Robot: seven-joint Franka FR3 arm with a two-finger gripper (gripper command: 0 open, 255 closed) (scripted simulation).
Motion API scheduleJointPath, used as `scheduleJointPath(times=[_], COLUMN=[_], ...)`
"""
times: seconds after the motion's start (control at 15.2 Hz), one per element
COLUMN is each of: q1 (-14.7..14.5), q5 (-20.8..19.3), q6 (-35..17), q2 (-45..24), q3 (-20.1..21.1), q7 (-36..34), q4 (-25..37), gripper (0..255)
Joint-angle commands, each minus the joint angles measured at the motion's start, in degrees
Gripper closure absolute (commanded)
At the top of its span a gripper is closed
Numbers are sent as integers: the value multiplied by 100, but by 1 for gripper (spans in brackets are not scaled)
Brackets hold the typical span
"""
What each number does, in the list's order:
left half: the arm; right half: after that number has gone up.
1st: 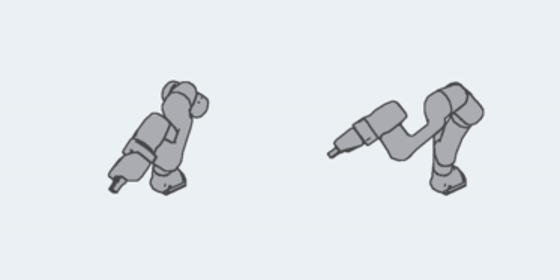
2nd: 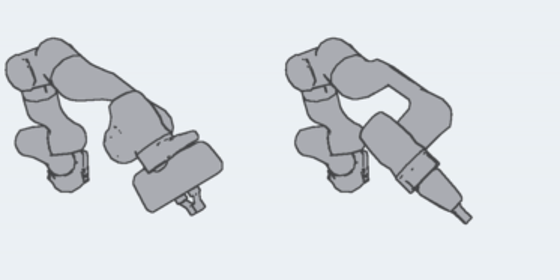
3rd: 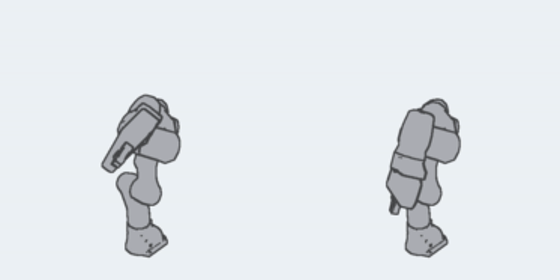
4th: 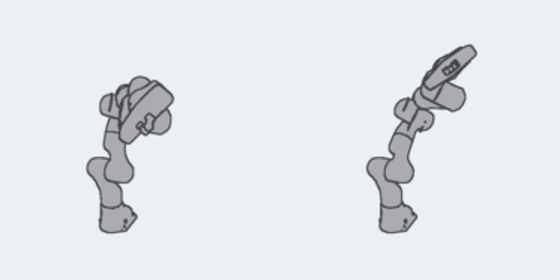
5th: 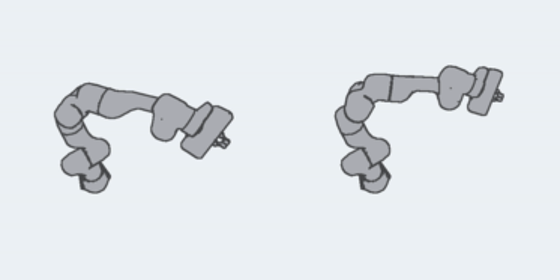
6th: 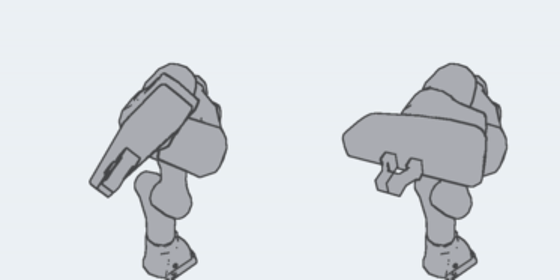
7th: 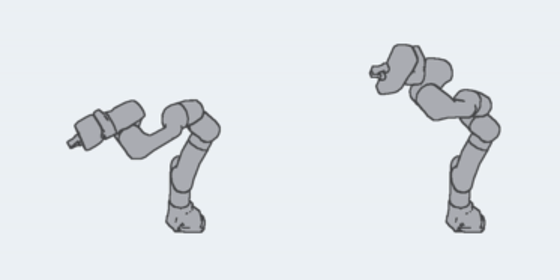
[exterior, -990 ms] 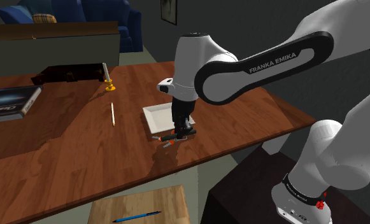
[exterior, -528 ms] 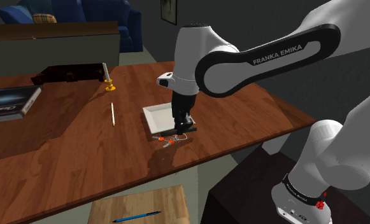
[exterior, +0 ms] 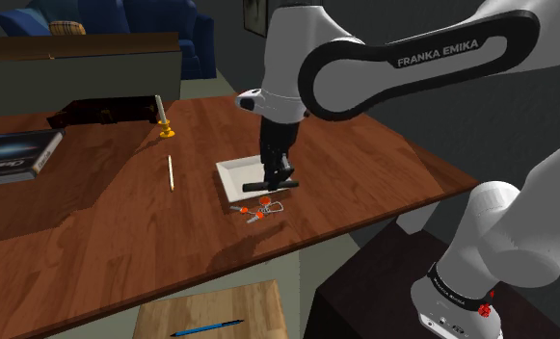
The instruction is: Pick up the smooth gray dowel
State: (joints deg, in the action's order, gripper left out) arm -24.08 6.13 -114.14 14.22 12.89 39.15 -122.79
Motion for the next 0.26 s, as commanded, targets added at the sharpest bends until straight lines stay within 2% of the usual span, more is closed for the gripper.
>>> scheduleJointPath(times=[0.0,0.2], q1=[3,5], q5=[-4,-6], q6=[147,236], q2=[16,26], q3=[-7,-11], q7=[-5,-8], q4=[128,208], gripper=[255,255])
